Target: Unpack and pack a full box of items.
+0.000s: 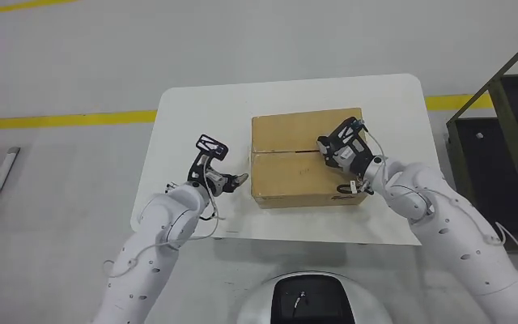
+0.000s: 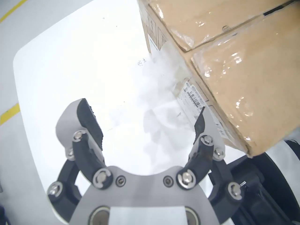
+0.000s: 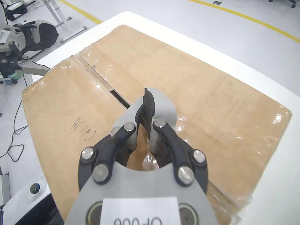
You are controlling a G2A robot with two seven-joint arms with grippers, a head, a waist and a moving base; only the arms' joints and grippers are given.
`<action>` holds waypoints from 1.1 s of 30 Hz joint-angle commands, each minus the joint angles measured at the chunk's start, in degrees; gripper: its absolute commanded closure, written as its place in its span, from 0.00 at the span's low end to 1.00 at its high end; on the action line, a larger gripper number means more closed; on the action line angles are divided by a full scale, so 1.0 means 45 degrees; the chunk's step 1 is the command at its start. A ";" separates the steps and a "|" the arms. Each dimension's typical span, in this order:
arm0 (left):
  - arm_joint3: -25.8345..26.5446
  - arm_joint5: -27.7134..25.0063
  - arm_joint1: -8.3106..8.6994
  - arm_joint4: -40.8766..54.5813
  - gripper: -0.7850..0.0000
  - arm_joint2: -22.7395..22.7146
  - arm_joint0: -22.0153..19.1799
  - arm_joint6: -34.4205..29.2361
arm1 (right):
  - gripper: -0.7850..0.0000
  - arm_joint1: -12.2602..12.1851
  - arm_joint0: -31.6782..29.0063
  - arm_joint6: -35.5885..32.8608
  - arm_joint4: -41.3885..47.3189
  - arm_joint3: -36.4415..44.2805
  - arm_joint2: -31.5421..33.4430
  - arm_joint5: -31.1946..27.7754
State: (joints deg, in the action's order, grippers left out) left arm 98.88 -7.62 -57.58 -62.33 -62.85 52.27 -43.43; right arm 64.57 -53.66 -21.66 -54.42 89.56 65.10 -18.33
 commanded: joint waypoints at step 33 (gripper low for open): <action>-0.3765 0.1246 -0.1362 -0.1694 0.00 0.2128 -0.2345 0.2523 | 1.00 0.0131 -0.0214 -0.0481 0.0330 0.0189 0.0351 0.0029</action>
State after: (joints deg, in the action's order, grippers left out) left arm 81.79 -2.47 -63.62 -69.32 -53.29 41.72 -32.66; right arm 65.16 -54.58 -23.76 -52.98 90.36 66.58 -18.15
